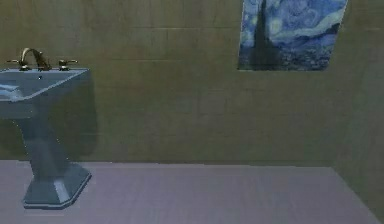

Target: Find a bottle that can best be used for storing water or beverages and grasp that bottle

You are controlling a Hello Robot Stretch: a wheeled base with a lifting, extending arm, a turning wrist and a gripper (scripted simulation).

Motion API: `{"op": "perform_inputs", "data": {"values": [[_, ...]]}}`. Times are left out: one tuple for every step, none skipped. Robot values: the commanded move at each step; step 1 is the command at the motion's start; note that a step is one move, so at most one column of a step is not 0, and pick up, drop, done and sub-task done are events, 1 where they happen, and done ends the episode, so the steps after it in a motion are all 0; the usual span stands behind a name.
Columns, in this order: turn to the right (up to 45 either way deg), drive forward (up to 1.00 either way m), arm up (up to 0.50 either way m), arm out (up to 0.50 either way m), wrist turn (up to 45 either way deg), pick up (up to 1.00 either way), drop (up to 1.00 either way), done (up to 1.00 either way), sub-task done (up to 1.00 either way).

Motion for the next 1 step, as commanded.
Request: {"op": "perform_inputs", "data": {"values": [[45.0, 0.0, 0.0, 0.0, 0.0, 0.0, 0.0, 0.0, 0.0]]}}
